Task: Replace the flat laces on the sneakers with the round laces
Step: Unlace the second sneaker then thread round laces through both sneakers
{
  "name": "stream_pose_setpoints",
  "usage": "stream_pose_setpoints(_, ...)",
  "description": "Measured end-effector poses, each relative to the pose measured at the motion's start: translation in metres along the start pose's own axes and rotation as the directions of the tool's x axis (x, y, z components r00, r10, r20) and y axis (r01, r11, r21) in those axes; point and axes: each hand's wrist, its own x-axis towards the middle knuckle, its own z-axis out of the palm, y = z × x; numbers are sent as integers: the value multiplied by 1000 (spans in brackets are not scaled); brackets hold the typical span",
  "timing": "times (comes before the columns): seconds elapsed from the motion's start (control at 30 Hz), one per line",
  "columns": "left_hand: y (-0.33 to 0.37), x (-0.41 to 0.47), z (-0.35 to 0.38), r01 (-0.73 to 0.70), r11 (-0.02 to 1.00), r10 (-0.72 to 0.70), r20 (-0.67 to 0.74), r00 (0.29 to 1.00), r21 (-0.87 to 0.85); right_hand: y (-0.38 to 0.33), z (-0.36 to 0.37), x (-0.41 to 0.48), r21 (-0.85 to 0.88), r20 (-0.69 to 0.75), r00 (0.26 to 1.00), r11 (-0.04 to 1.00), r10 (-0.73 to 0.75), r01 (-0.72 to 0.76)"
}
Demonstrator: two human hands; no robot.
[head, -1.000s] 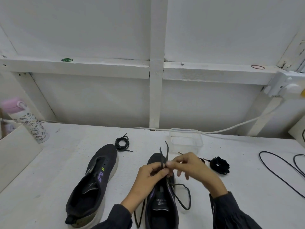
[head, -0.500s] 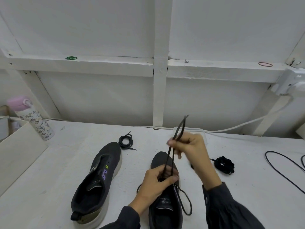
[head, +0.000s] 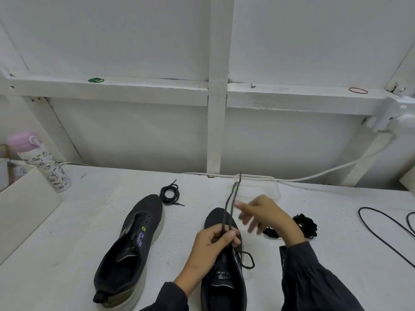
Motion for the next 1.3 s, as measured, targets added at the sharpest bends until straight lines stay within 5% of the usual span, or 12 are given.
stream_pose_setpoints(0.13,1,1,0,-16,998,16,15,1000,56,9,14,-23,47,184,980,997,-75,67)
stream_pose_setpoints(0.33,3,-1,-1,-68,973,68,6,998,220,-2,31,-37,373,-75,962,888,-261,270)
stream_pose_setpoints(0.47,1,-2,-4,-169,894,196,-22,980,416,0,36,-36,360,-140,960,890,-244,279)
stream_pose_setpoints(0.7,-2,3,-6,-66,889,54,39,998,454,-14,30,-33,359,-225,933,867,-280,347)
stream_pose_setpoints(0.9,-4,1,-8,6,897,-18,24,1000,441,-60,6,-31,549,-330,869,674,-368,494)
stream_pose_setpoints(1.03,-4,-1,-8,28,903,-36,11,999,428,-81,-11,-24,808,-348,895,395,-279,437)
stream_pose_setpoints(1.17,-7,-4,-7,16,925,-16,-3,1000,379,-75,-3,-15,872,-282,918,324,-279,366)
stream_pose_setpoints(1.23,-9,-6,-5,-11,936,17,-14,1000,351,-66,1,-8,864,-268,925,356,-271,355)
stream_pose_setpoints(1.3,-11,-7,-4,-21,947,32,-29,999,319,-49,2,-1,775,-242,942,539,-232,332)
